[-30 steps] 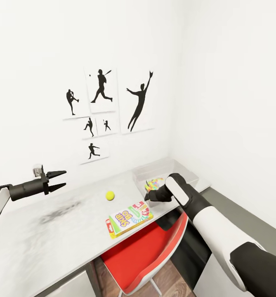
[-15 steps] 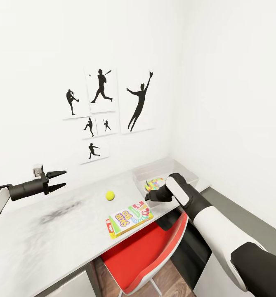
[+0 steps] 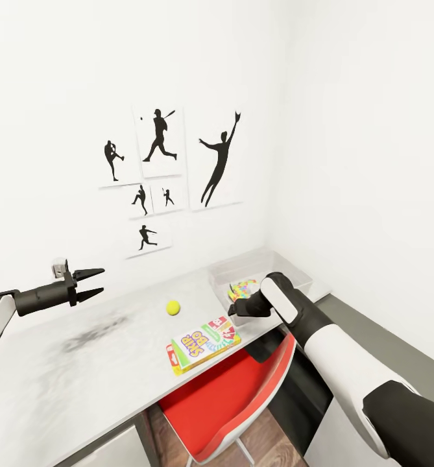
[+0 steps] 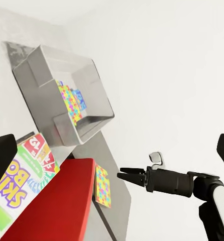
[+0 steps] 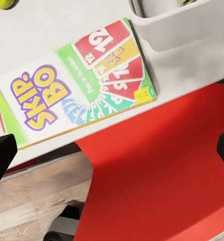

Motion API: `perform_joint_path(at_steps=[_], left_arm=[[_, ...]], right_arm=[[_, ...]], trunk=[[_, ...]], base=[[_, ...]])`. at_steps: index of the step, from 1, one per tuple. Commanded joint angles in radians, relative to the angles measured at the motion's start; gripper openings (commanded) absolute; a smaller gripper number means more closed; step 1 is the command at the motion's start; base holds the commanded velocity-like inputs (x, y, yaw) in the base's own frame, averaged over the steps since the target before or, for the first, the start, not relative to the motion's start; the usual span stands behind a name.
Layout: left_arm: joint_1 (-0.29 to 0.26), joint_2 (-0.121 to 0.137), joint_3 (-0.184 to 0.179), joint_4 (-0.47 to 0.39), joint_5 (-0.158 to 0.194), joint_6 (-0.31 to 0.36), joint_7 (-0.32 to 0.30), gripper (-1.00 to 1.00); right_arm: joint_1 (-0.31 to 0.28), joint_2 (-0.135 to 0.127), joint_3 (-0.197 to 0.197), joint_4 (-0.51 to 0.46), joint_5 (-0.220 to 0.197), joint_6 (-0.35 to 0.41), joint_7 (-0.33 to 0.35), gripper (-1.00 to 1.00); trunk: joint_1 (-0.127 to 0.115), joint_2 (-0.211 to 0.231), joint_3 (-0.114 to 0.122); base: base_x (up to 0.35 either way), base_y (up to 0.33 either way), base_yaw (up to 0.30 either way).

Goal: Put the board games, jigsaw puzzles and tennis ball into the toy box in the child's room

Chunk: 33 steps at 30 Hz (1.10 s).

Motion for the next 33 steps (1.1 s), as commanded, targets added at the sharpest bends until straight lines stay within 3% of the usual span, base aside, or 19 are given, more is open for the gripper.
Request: perform_joint_path(at_steps=[1,33], left_arm=[[-0.001,0.000,0.001,0.000,-0.002,0.004,-0.004,1.00],[0.000,0.000,0.001,0.000,-0.002,0.004,-0.004,1.00]], right_arm=[[-0.001,-0.001,0.002,-0.001,-0.010,0.001,-0.010,1.00],[-0.001,-0.001,0.003,-0.001,-0.010,0.001,-0.010,1.00]], trunk=[[0.001,-0.002,-0.002],[0.001,-0.002,-0.002]], base=[[0.000,0.000,0.000],[0.010,0.013,0.000]])
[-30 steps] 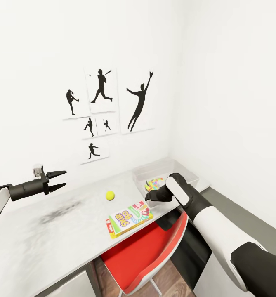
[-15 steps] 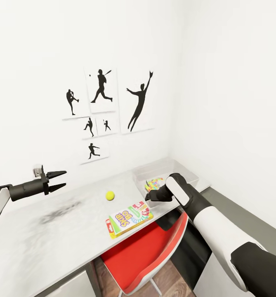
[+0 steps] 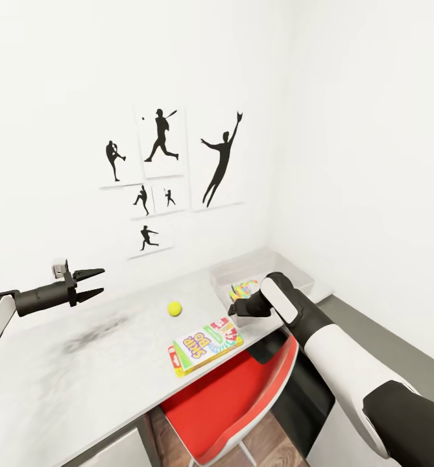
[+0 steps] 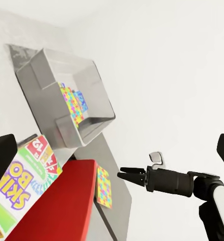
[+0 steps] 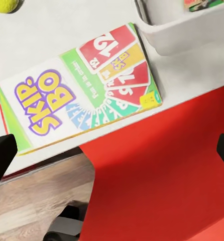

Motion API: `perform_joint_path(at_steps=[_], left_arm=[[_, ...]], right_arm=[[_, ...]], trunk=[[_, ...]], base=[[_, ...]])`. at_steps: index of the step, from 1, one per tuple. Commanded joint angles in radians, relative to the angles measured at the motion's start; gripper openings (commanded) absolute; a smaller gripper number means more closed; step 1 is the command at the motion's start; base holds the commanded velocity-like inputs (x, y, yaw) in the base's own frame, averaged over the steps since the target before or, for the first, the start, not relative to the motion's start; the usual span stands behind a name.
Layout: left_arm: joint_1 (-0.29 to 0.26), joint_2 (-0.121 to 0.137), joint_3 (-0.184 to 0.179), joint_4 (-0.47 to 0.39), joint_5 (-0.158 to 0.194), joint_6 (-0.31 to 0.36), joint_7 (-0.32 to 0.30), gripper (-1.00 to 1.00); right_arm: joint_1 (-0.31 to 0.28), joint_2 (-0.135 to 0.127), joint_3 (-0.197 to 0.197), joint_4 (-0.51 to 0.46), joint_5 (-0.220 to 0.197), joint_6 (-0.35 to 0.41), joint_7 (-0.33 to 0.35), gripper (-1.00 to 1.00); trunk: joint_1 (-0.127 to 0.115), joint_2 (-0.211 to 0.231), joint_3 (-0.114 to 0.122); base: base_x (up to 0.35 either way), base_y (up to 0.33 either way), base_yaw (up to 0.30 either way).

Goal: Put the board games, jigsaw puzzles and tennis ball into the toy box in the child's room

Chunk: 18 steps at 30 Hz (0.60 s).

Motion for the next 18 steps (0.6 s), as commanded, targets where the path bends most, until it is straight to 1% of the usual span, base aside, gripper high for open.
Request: perform_joint_path(at_steps=[1,18], left_arm=[[-0.001,0.000,0.001,0.000,-0.002,0.004,-0.004,1.00],[-0.001,0.000,0.001,0.000,-0.002,0.004,-0.004,1.00]], right_arm=[[-0.001,0.000,0.002,-0.001,-0.011,0.001,-0.010,1.00],[-0.001,0.000,0.003,0.001,-0.011,0.001,-0.010,1.00]], trunk=[[0.001,-0.002,-0.002],[0.001,-0.002,-0.002]], base=[[0.064,0.028,0.000],[0.010,0.004,0.000]])
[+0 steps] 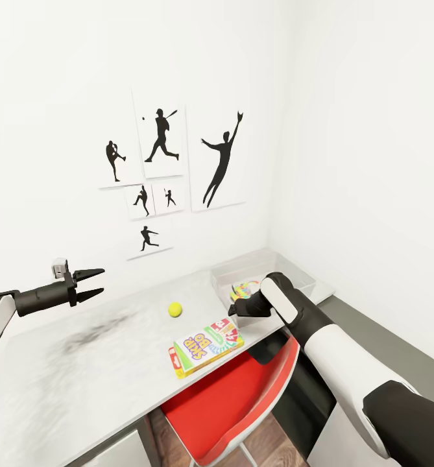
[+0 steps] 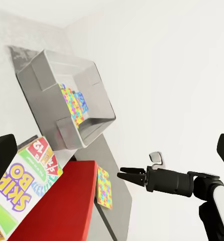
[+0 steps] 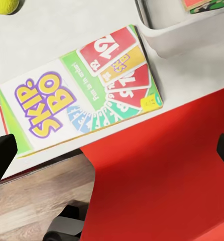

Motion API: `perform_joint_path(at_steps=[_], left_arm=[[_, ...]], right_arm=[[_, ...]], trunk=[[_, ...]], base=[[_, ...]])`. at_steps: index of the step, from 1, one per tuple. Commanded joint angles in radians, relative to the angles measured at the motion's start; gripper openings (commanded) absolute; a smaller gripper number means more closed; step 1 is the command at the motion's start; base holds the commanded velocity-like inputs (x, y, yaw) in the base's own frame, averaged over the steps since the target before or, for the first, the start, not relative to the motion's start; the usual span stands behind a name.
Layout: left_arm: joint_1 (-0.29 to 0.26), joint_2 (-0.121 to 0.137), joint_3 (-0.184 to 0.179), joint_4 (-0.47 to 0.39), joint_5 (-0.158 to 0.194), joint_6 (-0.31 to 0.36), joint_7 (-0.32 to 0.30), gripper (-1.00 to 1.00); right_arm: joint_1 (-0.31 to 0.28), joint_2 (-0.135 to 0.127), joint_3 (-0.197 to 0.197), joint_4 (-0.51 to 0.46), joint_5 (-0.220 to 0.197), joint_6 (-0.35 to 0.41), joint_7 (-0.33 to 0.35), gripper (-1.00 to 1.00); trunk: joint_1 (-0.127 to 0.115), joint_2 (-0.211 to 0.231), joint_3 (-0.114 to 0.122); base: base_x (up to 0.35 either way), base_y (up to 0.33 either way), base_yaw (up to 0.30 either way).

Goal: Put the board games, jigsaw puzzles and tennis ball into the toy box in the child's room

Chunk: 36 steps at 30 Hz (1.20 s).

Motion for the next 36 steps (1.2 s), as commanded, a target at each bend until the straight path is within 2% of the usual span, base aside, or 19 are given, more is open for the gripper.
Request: perform_joint_path(at_steps=[1,27,31,34,36], left_arm=[[-0.001,0.000,0.001,0.000,-0.002,0.004,-0.004,1.00],[0.004,0.000,-0.001,0.000,-0.008,0.004,-0.003,1.00],[0.020,0.000,-0.001,0.000,-0.009,0.004,-0.003,1.00],[0.029,0.001,-0.001,0.000,-0.010,0.004,-0.004,1.00],[0.034,0.002,-0.002,0.000,-0.011,0.004,-0.004,1.00]], right_arm=[[-0.001,0.000,0.002,-0.001,-0.011,0.001,-0.010,1.00],[-0.001,0.000,0.001,0.003,-0.011,0.000,-0.009,1.00],[-0.001,0.000,0.000,0.003,-0.012,0.001,-0.009,1.00],[-0.001,-0.004,-0.002,0.001,-0.012,0.002,-0.009,1.00],[-0.001,-0.015,-0.004,0.000,-0.014,0.002,-0.009,1.00]], trunk=[[0.001,-0.002,-0.002],[0.001,-0.002,-0.002],[0.001,-0.002,-0.002],[0.001,-0.002,-0.002],[0.001,-0.002,-0.002]], base=[[0.000,0.000,0.000],[0.000,0.000,0.000],[0.000,0.000,0.000],[0.000,0.000,0.000],[0.000,0.000,0.000]])
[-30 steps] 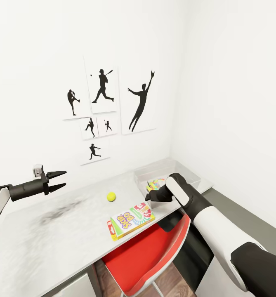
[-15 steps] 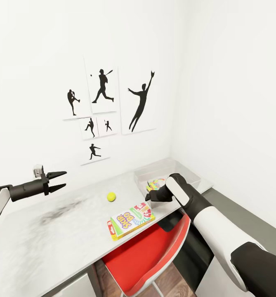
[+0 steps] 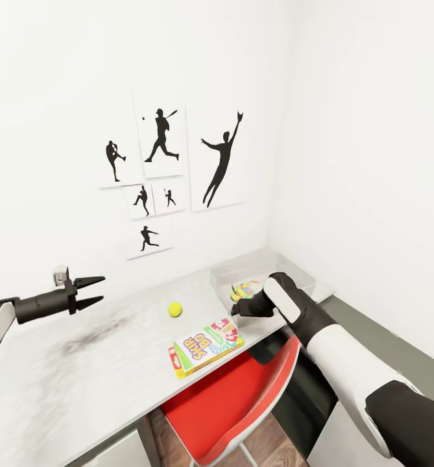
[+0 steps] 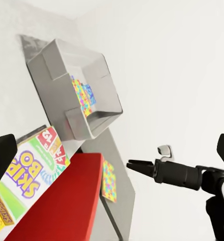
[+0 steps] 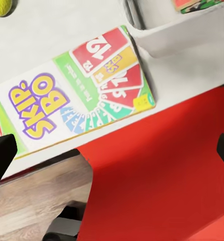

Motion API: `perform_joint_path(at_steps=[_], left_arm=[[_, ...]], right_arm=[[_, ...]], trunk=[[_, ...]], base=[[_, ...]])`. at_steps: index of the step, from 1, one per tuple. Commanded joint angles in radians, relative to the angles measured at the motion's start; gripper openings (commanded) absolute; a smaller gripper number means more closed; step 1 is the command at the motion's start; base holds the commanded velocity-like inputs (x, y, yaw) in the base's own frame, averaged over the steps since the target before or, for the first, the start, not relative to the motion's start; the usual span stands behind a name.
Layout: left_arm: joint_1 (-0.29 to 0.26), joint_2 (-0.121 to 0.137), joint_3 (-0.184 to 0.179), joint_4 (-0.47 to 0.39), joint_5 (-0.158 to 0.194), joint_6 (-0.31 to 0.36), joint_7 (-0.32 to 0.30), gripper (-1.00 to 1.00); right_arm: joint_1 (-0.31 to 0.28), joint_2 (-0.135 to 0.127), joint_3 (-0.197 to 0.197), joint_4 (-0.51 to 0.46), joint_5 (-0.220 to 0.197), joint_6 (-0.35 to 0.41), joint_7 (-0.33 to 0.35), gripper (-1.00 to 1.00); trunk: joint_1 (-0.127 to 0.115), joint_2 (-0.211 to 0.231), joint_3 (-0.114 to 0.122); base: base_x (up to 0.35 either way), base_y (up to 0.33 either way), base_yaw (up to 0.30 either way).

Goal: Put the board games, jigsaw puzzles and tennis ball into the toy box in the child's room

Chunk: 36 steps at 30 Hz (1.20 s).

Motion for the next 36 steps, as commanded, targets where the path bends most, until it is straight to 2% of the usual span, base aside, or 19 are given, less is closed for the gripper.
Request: perform_joint_path(at_steps=[1,6,14,36], left_arm=[[0.004,0.001,0.001,0.000,-0.002,0.004,-0.004,1.00],[0.033,0.007,0.001,-0.002,-0.003,0.004,-0.005,1.00],[0.057,0.016,0.001,-0.003,-0.003,0.004,-0.006,1.00],[0.070,0.025,0.001,-0.017,-0.003,0.003,-0.004,1.00]], right_arm=[[-0.001,-0.010,0.000,-0.001,-0.014,0.001,-0.010,1.00],[-0.001,-0.027,-0.002,-0.002,-0.020,0.001,0.014,1.00],[-0.001,-0.032,-0.004,-0.003,-0.017,0.001,0.093,1.00],[0.002,-0.033,-0.001,0.001,-0.010,0.001,0.108,1.00]], trunk=[[0.001,-0.002,-0.002],[0.001,-0.002,-0.002],[0.001,-0.002,-0.002],[0.001,-0.002,-0.002]], base=[[0.000,0.000,0.000],[0.000,0.000,0.000],[0.000,0.000,0.000],[0.000,0.000,0.000]])
